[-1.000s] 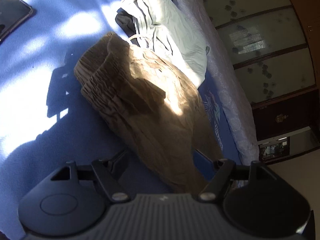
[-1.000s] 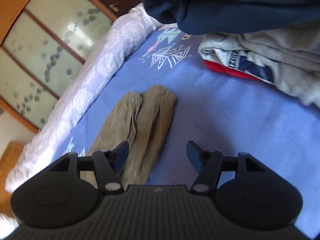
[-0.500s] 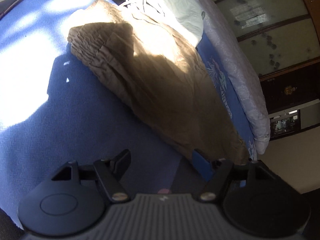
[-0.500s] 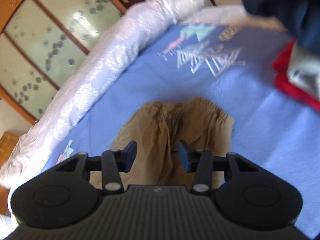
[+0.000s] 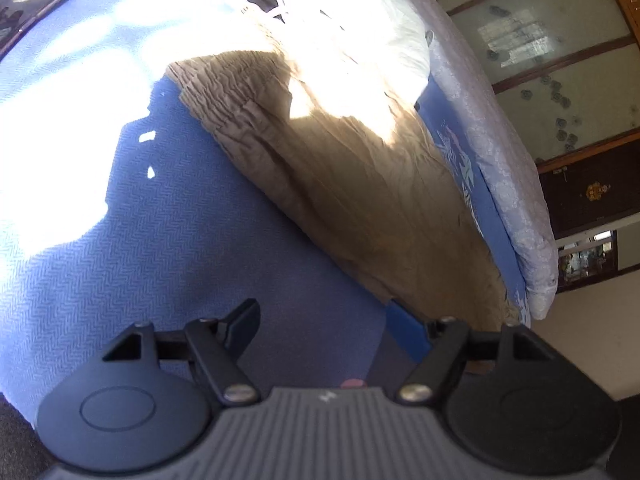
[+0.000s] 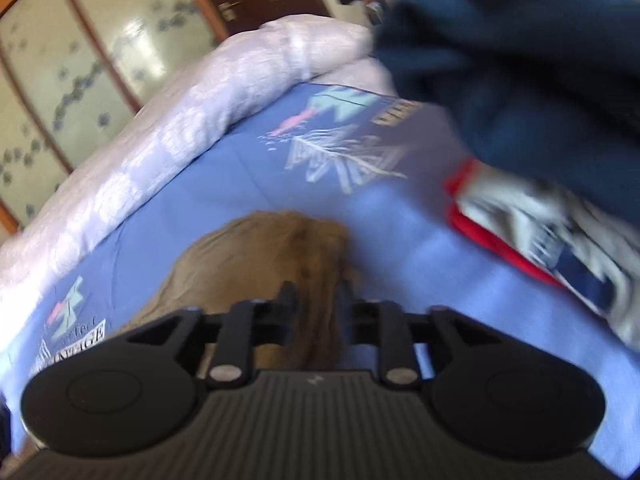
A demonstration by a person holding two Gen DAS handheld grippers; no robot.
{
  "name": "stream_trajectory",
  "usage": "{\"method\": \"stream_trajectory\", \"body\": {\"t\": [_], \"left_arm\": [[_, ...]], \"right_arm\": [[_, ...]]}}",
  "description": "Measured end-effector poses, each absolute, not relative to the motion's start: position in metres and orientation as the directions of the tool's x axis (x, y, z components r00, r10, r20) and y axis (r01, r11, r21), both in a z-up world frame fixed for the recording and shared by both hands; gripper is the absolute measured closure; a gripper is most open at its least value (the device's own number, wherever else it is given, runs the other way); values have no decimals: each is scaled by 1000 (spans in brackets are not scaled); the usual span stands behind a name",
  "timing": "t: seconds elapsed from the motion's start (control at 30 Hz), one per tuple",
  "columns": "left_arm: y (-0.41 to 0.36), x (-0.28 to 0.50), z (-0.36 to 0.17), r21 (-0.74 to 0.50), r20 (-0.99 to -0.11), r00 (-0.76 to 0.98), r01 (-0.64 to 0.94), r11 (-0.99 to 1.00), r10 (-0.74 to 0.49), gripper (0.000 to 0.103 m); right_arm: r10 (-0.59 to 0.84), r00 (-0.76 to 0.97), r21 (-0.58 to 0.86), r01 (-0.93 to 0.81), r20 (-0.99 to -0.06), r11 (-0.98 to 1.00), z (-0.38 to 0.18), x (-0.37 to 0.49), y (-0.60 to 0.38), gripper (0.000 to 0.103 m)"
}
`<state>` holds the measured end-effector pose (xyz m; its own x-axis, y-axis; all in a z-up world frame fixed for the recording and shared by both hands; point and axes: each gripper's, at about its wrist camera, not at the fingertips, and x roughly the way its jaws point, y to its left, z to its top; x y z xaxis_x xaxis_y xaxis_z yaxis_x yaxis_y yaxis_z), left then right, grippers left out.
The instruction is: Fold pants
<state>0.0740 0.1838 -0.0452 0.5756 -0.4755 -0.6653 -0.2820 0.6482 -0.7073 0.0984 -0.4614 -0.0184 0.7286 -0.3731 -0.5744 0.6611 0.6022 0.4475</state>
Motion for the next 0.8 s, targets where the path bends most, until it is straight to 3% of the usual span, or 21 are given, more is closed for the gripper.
{"method": "stream_trajectory", "body": {"t": [0.07,0.27,0.33,0.4,0.43,0.47,0.5,0.53,0.57,0.63,0.8], "left_arm": [[191,75,-50,-722,-656,597,-321,612,-461,28],[214,99,-65,-760,-620,692,-414,501,-370,23],[219,114,-73,-769,-611,711,-430,473,-348,13],[222,128,-84,-791,-584,736,-421,444,-343,13],[222,133,-86,-798,-569,754,-410,442,-328,18],[221,138,-86,-792,-571,760,-410,453,-310,30],[220,145,-91,-773,-597,741,-428,469,-307,70],[222,151,-99,-758,-625,714,-457,465,-317,95],[226,151,-107,-776,-614,716,-469,422,-332,96],[235,146,-113,-811,-581,725,-477,339,-369,97],[255,133,-76,-791,-602,688,-440,426,-406,97]], "right_arm": [[-346,748,497,644,-566,581,-21,88,-462,40],[-238,766,561,610,-597,559,-38,101,-461,33],[-244,774,577,608,-585,545,-40,108,-459,30],[-257,769,569,615,-585,545,-39,115,-455,29],[-262,762,556,622,-592,551,-38,120,-454,32],[-265,755,541,627,-600,561,-37,125,-452,40],[-269,740,517,638,-616,571,-36,129,-450,48],[-263,727,500,645,-635,577,-35,131,-449,72],[-234,723,508,642,-650,574,-36,132,-450,90],[-218,734,530,633,-644,565,-31,124,-450,93],[-282,767,460,589,-576,664,8,87,-430,94]]}}
